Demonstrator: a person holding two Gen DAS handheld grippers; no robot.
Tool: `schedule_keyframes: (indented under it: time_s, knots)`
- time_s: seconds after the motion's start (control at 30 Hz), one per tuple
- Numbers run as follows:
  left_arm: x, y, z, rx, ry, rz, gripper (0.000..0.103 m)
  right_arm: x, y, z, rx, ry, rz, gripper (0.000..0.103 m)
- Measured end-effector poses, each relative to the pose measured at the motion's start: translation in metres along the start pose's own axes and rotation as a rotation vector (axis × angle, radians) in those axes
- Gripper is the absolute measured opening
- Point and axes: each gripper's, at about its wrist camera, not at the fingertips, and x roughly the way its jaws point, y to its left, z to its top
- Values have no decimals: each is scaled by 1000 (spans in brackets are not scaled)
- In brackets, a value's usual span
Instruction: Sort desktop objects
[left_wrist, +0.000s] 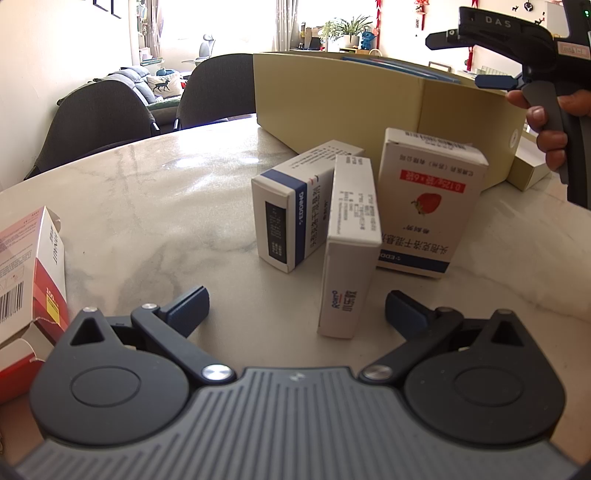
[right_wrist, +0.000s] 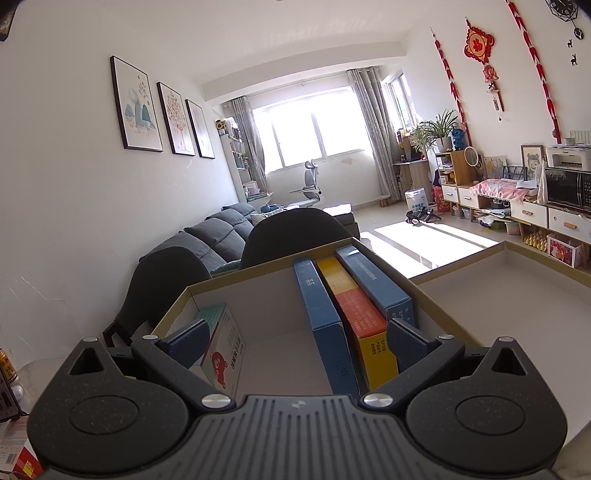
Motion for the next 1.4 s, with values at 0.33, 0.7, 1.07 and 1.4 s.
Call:
schedule_keyframes:
  time_s: [0.33, 0.7, 1.07, 1.4]
  knots:
    - [0, 0, 0, 0, 0, 0, 103, -2, -4, -2, 3, -2, 1, 102]
    - [0, 0, 0, 0, 0, 0, 103, -3, -3, -1, 1, -2, 0, 102]
    - [0, 0, 0, 0, 0, 0, 103, -4, -4, -1, 2, -2, 2, 102]
    - [0, 0, 0, 0, 0, 0, 103, -4, -4, 0, 1, -2, 4, 102]
